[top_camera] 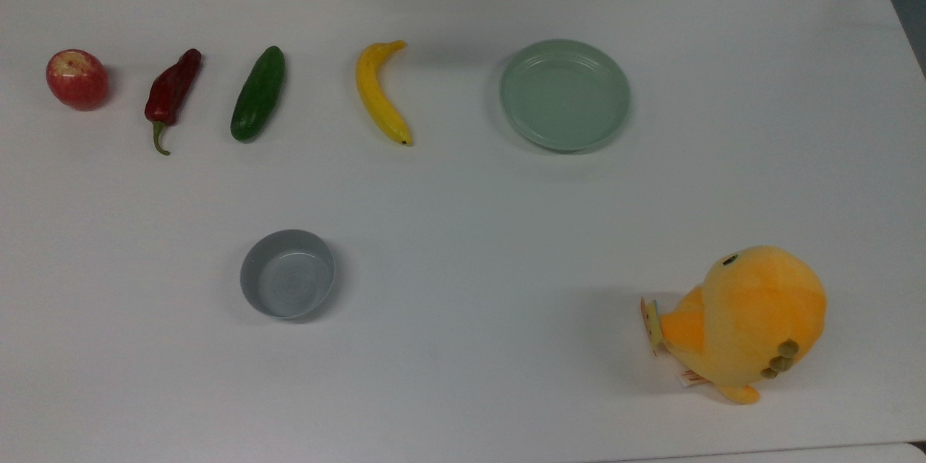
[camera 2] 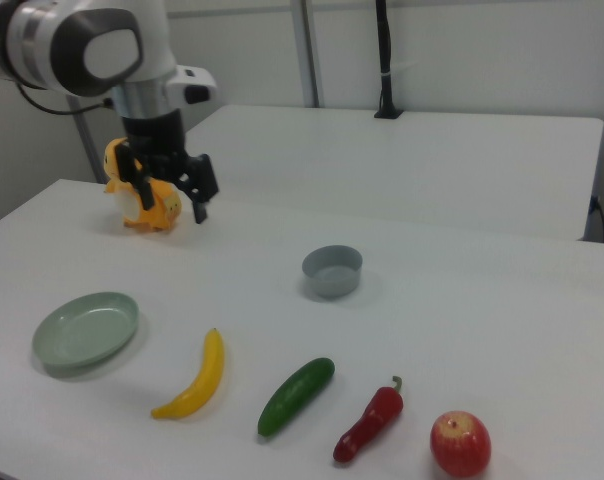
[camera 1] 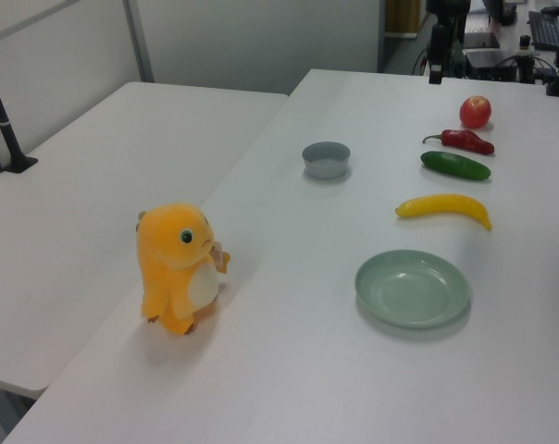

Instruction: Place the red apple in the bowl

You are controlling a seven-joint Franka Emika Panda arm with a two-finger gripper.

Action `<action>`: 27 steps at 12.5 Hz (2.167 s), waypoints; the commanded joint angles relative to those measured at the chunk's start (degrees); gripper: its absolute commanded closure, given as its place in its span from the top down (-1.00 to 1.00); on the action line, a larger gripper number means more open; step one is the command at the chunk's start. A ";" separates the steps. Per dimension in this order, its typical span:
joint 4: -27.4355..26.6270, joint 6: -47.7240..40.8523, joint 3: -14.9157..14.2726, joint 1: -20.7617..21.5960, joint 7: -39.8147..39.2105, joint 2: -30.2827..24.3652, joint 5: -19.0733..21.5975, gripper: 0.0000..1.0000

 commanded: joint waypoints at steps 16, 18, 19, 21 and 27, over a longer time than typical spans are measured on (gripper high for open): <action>-1.36 18.77 -17.57 -16.35 -40.41 15.24 -2.05 1.00; -2.15 23.86 -17.57 -17.76 -40.50 18.23 -2.05 1.00; -2.51 25.63 -17.48 -18.12 -40.50 19.21 -2.05 1.00; -3.91 30.71 -17.48 -18.47 -40.42 21.49 -2.05 1.00; -5.32 36.80 -17.48 -19.26 -40.42 24.49 -2.05 1.00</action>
